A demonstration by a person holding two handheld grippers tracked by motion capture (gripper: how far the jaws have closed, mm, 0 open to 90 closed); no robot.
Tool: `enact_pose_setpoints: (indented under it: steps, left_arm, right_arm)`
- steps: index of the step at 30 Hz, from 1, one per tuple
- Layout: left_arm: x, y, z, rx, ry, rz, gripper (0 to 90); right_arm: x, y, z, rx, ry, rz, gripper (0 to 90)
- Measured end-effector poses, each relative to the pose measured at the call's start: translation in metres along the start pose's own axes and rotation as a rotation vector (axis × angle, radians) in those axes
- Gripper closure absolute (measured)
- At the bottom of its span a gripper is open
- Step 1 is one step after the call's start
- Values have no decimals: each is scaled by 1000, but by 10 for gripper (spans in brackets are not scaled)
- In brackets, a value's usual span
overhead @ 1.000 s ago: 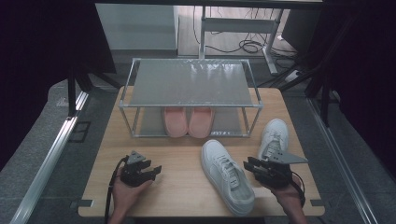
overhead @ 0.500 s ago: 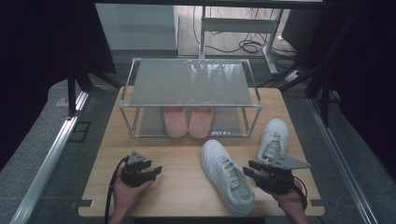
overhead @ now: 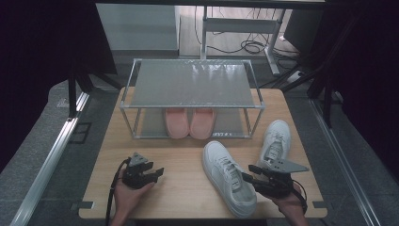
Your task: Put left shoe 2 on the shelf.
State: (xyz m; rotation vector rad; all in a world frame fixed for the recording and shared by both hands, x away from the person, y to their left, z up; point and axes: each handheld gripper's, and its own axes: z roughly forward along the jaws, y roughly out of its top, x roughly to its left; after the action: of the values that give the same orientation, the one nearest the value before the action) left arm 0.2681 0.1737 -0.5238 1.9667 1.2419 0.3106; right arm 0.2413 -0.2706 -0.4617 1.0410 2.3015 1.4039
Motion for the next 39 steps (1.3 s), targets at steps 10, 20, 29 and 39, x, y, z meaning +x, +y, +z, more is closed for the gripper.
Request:
enact_pose_setpoints:
  steps: [10,20,29,39]
  left_arm:
    - [-1,0,0,4,-5,7,464]
    - [-2,-1,1,6,-6,6,464]
    - [-2,-1,1,8,-5,10,464]
    - [-3,-1,1,10,-8,12,463]
  right_arm:
    - [8,-5,18,68,-14,-25,521]
    - [7,-7,21,66,-35,-13,531]
    - [9,-7,29,77,-50,-18,572]
    - [8,-7,37,111,-88,-9,651]
